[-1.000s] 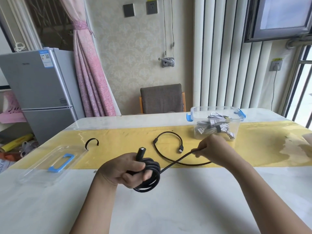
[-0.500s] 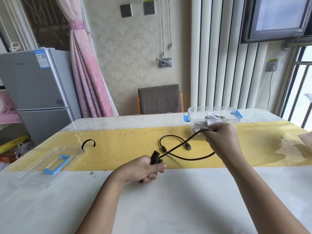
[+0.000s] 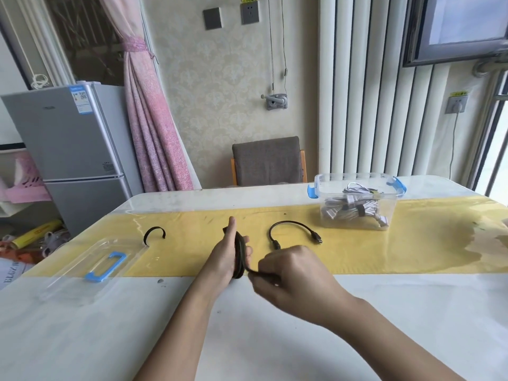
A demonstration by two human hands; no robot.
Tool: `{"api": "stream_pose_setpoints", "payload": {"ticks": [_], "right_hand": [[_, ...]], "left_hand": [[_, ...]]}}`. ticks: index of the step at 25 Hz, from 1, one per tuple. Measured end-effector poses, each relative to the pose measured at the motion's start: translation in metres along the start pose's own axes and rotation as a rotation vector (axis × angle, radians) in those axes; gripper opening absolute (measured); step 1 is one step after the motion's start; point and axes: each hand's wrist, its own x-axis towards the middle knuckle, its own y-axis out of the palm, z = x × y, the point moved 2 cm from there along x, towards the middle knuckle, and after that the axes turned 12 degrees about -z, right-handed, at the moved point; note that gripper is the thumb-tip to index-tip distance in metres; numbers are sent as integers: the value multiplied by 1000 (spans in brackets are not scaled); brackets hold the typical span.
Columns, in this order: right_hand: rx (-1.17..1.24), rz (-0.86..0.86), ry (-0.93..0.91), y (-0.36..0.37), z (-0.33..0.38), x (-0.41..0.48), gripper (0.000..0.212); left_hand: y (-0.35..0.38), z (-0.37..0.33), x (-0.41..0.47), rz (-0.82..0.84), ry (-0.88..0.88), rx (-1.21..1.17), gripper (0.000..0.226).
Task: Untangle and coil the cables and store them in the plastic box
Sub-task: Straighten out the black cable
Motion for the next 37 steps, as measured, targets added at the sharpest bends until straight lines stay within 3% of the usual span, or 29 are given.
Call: {"api": "stream_pose_setpoints", "payload": {"ticks": [3, 7, 9, 11, 13, 16, 20, 23, 28, 32, 37], "right_hand": [[15, 132, -79, 17, 4, -7, 46], [-11, 334, 45, 31, 5, -14, 57], [-45, 455, 208, 30, -2, -14, 54], [-29, 539, 331, 25, -12, -12, 48], [-2, 559, 399, 15, -26, -10, 44], [21, 525, 469, -3, -48, -8, 36], [-98, 379, 438, -18, -68, -3, 36], [-277, 227, 407, -26, -74, 2, 44], [-356, -151, 408, -46, -84, 3, 38], [-293, -382, 398, -48, -86, 4, 32], [-166, -393, 293, -30, -60, 7, 25]], "left_hand": [[-7, -8, 3, 19, -48, -321, 30], [-22, -21, 1, 72, -4, -628, 18], [-28, -27, -2, 186, -9, -776, 12], [-30, -31, -9, 454, -75, -849, 19], [-27, -35, -22, 766, -90, -778, 25], [-25, -35, -35, 1016, -36, -522, 35], [-24, -21, -41, 1297, -134, -115, 43], [-27, -19, -43, 1205, -165, 234, 40], [-23, -13, -44, 843, -104, 576, 47], [-2, -5, -30, 417, -7, 350, 50], [6, 4, -16, 132, 13, 178, 50]]}}
